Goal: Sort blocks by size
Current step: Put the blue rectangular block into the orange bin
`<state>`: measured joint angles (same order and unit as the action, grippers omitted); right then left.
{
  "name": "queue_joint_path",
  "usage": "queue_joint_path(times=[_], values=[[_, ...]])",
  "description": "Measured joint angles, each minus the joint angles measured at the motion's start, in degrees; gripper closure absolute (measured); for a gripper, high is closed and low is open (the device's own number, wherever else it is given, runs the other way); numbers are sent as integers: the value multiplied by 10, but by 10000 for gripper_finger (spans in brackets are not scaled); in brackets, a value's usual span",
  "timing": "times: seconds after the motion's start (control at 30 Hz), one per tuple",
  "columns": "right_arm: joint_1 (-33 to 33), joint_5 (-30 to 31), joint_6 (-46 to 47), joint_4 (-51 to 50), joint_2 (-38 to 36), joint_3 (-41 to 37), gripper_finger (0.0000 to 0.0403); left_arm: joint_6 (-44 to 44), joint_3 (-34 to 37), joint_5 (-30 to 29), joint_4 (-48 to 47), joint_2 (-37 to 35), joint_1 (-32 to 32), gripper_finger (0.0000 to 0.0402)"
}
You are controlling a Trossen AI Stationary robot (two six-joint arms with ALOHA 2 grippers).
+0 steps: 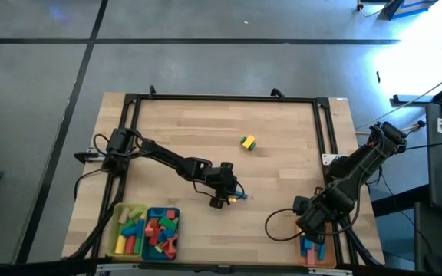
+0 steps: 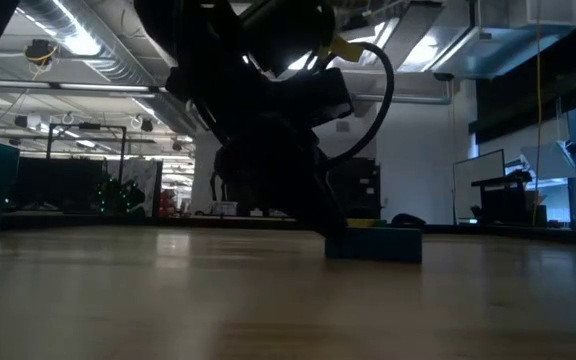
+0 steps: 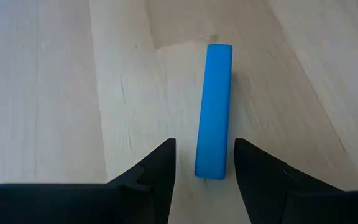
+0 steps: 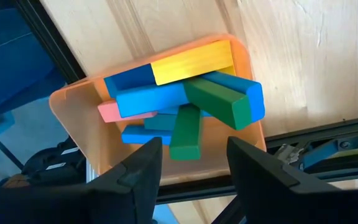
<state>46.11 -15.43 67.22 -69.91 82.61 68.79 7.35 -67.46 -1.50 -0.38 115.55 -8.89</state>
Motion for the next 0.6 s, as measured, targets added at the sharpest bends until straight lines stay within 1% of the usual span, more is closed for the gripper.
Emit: queue_joint_path(times=[0.1, 0.27, 0.37, 0.47, 0.53, 0.6], values=[[0, 0, 0, 0, 0, 0, 219, 0, 0, 0, 3, 4, 3, 275], [0, 12, -11, 2, 0, 0, 219, -10, 0, 1, 7, 17, 4, 318], [0, 42, -40, 21, 0, 0, 219, -9, 0, 0, 18, 20, 4, 342], [0, 113, -88, 65, 0, 0, 219, -10, 0, 0, 37, 21, 1, 359], [0, 187, -123, 101, 0, 0, 219, -12, 0, 0, 58, 17, -2, 359], [0, 279, -145, 134, 0, 0, 219, -26, 0, 0, 88, 4, -7, 359]])
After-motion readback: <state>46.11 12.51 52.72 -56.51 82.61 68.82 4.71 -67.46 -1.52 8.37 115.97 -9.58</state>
